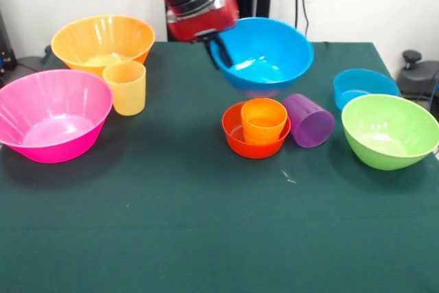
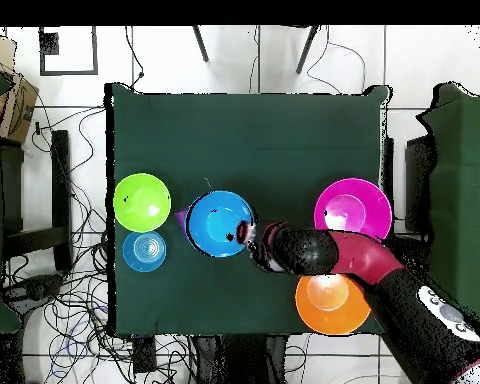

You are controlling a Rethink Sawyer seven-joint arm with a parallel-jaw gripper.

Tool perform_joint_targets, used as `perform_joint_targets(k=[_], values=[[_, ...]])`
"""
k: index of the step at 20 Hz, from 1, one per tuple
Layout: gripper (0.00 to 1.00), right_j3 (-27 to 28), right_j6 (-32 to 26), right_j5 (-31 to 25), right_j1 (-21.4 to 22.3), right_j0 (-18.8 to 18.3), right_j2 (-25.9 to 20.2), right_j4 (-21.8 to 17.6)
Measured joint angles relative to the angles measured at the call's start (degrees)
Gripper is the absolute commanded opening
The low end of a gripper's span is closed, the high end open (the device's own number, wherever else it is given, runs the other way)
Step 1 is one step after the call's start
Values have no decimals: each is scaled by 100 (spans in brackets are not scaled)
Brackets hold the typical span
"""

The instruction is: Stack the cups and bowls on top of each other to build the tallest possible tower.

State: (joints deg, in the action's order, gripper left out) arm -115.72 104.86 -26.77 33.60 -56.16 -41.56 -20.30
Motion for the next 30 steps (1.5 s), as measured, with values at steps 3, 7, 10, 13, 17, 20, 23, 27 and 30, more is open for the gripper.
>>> perform_joint_targets(k=[3, 7, 10, 13, 17, 20, 23, 27, 30], values=[[0, -243, 8, 305, -124, 58, -118, 152], [0, -550, 13, 739, -260, 180, -253, 423], [0, -687, 14, 895, -320, 243, -314, 571], [0, -780, 14, 944, -368, 250, -375, 695], [0, -859, 14, 944, -384, 229, -467, 893], [0, -867, 14, 937, -341, 228, -502, 1097], [0, -866, 14, 830, -213, 259, -499, 1284], [0, -803, 14, 514, 35, 409, -459, 1407], [0, -707, 14, 225, 186, 530, -425, 1408]])
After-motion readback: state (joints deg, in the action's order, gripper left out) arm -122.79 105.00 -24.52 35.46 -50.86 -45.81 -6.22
